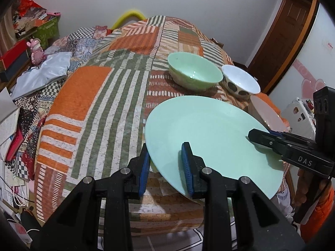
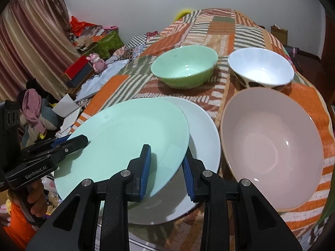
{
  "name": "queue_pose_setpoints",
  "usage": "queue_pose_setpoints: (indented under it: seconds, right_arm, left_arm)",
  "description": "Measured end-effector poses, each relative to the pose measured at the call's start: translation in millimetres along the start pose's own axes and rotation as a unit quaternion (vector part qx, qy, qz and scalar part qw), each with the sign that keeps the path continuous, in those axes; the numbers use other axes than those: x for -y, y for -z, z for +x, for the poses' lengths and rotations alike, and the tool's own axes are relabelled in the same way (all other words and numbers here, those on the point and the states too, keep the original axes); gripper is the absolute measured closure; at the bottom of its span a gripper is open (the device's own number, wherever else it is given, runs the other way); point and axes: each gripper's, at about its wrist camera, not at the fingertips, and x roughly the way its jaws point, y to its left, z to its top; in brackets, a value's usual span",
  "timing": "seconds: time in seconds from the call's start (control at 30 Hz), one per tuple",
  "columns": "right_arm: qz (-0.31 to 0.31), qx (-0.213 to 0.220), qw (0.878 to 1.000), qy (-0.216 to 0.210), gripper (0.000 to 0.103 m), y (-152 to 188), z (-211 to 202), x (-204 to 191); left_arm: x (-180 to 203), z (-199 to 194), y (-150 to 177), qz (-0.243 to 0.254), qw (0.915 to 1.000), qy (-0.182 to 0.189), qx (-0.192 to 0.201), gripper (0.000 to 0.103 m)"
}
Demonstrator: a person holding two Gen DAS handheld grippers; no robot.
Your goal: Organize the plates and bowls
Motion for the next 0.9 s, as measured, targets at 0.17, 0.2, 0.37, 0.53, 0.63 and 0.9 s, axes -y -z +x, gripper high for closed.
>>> queue_pose_setpoints:
  seconds: [0.17, 0.2, 0.37, 0.53, 0.63, 0.9]
  right_arm:
    - [0.009, -0.005, 1.000, 0.000, 0.076, 4.4, 2.9, 3.6]
    - [0.008, -0.004, 1.000, 0.002, 0.076, 4.2, 2.8, 2.7]
    - [0.003, -0.002, 1.000, 0.008, 0.076, 4.8, 3.9, -0.8]
    - [0.001, -0.001, 1.000, 0.015, 0.076, 6.8, 5.0, -2.7]
    - [-0.003, 0.001, 1.000, 0.026, 0.076, 8.1, 5.1, -5.0]
    - [-0.009, 0.010, 0.999, 0.047, 0.076, 11.5, 4.2, -4.0]
  left_arm:
    - [-2.2, 11.4, 2.8, -0.003, 0.9999, 0.004, -0.013, 0.075]
    - [-2.3, 13.6, 2.9, -0.003, 0.9999, 0.003, -0.014, 0.075]
    - [-7.0, 22.3, 0.6, -0.012, 0.9997, 0.003, -0.019, 0.075]
    - [-9.9, 26.7, -0.8, -0.015, 0.9996, 0.004, -0.025, 0.075]
    - [-9.7, 29.7, -1.8, -0.016, 0.9995, 0.004, -0.028, 0.075]
    - [-8.0, 40.5, -3.5, -0.017, 0.9991, 0.004, -0.038, 0.074]
